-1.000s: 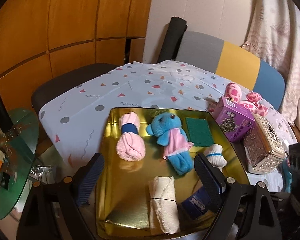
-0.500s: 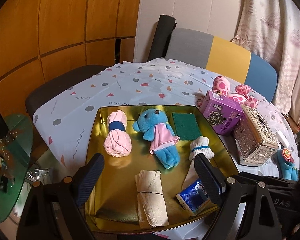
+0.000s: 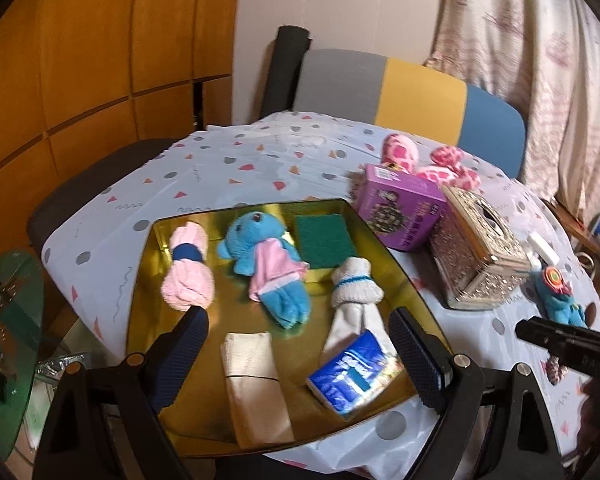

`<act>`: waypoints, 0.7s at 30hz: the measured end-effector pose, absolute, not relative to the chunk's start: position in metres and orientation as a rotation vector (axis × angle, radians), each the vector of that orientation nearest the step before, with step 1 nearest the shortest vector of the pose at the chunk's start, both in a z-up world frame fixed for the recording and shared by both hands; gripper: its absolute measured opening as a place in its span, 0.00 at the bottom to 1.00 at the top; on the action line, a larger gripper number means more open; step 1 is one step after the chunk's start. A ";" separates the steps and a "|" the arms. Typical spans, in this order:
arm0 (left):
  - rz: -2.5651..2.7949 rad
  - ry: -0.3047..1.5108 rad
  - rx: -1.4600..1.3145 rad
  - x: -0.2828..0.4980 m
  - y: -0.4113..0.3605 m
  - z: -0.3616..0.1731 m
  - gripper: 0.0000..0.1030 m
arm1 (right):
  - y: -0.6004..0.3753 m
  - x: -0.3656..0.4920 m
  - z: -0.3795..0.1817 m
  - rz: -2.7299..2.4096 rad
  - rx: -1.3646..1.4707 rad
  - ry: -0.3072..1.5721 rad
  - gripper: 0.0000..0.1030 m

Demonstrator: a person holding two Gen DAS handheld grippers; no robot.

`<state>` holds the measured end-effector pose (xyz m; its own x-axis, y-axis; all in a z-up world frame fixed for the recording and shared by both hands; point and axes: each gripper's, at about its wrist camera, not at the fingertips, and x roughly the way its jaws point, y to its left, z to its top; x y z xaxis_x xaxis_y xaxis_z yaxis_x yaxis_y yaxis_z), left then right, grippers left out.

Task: Organize soft objects
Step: 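Reach the left gripper to the blue lollipop plush monster and grasp it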

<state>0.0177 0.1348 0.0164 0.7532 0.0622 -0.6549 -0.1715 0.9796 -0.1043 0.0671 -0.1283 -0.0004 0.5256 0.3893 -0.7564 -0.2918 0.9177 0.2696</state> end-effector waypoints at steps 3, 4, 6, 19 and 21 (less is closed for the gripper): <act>0.104 0.716 -0.144 0.020 0.125 0.016 0.89 | -0.157 0.068 -0.004 0.339 0.120 0.939 0.44; 0.092 0.719 -0.139 0.021 0.121 0.016 0.89 | -0.171 0.067 -0.004 0.312 0.129 0.939 0.44; 0.073 0.721 -0.125 0.022 0.113 0.016 0.89 | -0.194 0.066 -0.004 0.262 0.143 0.938 0.44; -0.046 0.726 -0.033 0.030 0.060 0.019 0.89 | -0.326 0.058 0.004 -0.056 0.169 0.901 0.44; -0.071 0.730 -0.013 0.030 0.051 0.018 0.89 | -0.342 0.057 0.004 -0.100 0.167 0.896 0.44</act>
